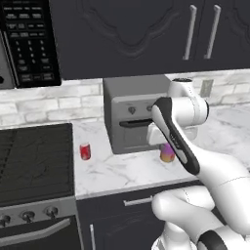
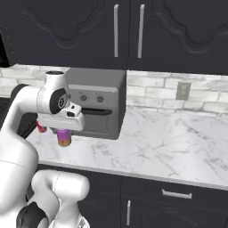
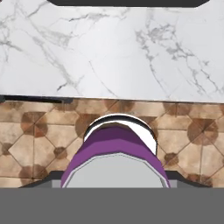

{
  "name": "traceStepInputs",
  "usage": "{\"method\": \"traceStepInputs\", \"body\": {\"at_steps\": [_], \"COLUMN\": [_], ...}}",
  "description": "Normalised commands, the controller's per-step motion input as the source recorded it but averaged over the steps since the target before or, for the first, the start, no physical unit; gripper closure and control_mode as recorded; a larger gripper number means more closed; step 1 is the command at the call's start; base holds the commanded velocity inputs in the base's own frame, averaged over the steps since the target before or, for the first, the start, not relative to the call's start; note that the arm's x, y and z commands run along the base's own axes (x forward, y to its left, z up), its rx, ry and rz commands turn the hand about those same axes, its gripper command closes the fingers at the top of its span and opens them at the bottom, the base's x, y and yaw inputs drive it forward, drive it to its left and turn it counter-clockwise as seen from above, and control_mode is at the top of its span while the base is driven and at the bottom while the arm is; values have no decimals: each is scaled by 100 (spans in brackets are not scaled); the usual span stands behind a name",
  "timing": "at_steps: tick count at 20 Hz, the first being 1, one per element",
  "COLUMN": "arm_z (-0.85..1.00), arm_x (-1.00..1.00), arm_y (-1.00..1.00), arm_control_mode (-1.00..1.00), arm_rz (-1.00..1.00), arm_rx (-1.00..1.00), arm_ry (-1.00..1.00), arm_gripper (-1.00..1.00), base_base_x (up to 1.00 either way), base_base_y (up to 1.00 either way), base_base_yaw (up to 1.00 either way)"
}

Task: Four empty soda cans are scattered around the kitchen. Gather all the cans and cluster them next to the stove for recycling.

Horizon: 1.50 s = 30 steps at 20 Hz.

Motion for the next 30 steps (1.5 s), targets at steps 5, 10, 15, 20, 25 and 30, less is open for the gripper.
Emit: {"method": "traceStepInputs", "body": {"at_steps": [5, 10, 15, 20, 25, 30], "arm_z": [0, 0, 0, 0, 0, 0], "arm_x": [0, 0, 0, 0, 0, 0], "arm_y": [0, 0, 0, 0, 0, 0], "arm_control_mode": [100, 100, 100, 100, 100, 100], "arm_rz": [0, 0, 0, 0, 0, 0], "arm_rx": [0, 0, 0, 0, 0, 0], "arm_ry": [0, 0, 0, 0, 0, 0], "arm_gripper": [100, 100, 100, 100, 100, 100], "base_base_x": [-23, -3, 17, 37, 49, 44], "base_base_y": [100, 85, 11, 0, -4, -8], "base_base_yaw": [-9, -4, 0, 0, 0, 0]}}
